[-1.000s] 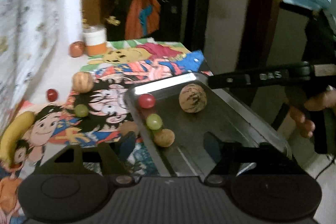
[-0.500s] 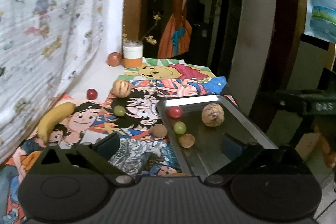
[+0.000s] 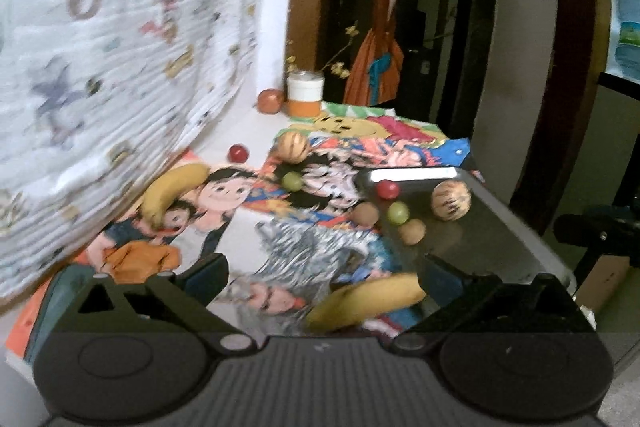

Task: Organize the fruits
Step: 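Withdraw both open tools from the tray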

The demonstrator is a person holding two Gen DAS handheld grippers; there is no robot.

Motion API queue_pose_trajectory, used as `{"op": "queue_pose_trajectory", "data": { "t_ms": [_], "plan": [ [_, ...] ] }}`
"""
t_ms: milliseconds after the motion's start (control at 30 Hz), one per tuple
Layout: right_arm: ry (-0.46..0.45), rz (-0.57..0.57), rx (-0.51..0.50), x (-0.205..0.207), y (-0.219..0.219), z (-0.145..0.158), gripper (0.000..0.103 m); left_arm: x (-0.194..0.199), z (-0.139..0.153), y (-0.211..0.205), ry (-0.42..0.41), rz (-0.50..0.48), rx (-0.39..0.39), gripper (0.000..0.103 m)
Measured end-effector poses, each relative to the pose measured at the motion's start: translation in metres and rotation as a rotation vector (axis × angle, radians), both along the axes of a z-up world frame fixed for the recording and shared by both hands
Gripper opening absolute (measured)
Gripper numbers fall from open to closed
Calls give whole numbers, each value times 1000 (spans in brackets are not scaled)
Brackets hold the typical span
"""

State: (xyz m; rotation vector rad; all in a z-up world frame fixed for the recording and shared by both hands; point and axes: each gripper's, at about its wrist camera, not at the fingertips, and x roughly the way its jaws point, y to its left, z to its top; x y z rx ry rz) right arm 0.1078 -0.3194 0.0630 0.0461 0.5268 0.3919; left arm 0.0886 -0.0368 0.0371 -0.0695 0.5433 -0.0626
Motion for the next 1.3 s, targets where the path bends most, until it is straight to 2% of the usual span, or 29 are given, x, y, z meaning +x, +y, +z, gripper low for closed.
{"op": "queue_pose_trajectory", "data": {
  "t_ms": [400,633,1100,1300],
  "plan": [
    [152,-59,-54,-30,25,-37,102,-22,-25,32,74,6,-6,103],
    [212,-47,-67,-43,30,-49,102,-29,-38,42,111,16,-27,103],
    [237,-24,-85,-49,41,-53,102,-35,-41,45,122,25,-44,103],
    [236,-18,-96,-44,43,-49,103,-32,-36,54,110,64,-37,103]
  ]
}}
